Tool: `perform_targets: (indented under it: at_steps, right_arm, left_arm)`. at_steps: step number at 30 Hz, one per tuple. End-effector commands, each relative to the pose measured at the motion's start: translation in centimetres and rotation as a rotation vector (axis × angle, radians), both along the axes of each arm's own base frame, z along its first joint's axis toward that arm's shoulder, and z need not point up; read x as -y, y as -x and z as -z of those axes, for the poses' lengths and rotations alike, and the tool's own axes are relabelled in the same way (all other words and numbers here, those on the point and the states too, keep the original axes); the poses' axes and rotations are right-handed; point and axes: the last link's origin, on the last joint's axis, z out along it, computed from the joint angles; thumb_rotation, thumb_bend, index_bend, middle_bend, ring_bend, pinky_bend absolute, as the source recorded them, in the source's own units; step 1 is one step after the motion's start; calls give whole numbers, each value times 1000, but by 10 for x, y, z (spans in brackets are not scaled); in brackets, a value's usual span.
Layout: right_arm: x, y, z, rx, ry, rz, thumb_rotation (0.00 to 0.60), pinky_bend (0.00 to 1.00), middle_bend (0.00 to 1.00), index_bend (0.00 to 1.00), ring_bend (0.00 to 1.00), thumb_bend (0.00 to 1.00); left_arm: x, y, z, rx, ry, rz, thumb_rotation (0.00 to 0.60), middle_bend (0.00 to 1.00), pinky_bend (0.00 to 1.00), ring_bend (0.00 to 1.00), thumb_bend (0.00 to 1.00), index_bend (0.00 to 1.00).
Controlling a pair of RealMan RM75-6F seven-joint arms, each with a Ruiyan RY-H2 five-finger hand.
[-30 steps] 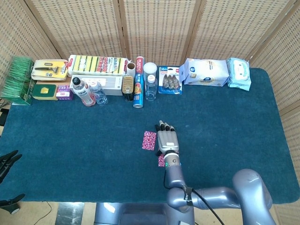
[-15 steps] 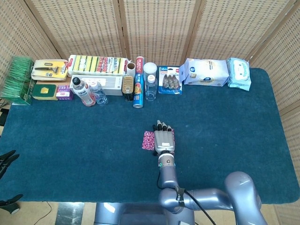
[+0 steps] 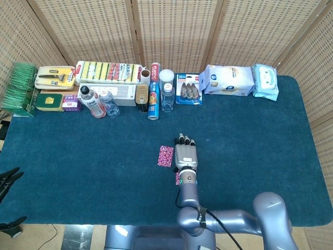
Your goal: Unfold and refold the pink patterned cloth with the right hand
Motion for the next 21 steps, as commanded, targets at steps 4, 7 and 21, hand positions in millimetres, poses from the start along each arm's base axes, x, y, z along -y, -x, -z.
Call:
perform_targets:
  at_steps: [4, 7, 21]
  right_arm:
    - [-3, -7, 8, -3, 30, 4, 600, 75, 0, 124, 0, 17]
    - [-4, -9, 11, -3, 36, 4, 600, 75, 0, 131, 0, 20]
    - [-4, -10, 21, -14, 28, 36, 600, 74, 0, 141, 0, 68]
  left_arm:
    - [-1, 0, -1, 4, 1, 1, 600, 0, 49, 0, 70, 0]
    - [-1, 0, -1, 5, 2, 2, 600, 0, 49, 0, 71, 0]
    - [-2, 2, -3, 13, 6, 1, 600, 0, 49, 0, 70, 0]
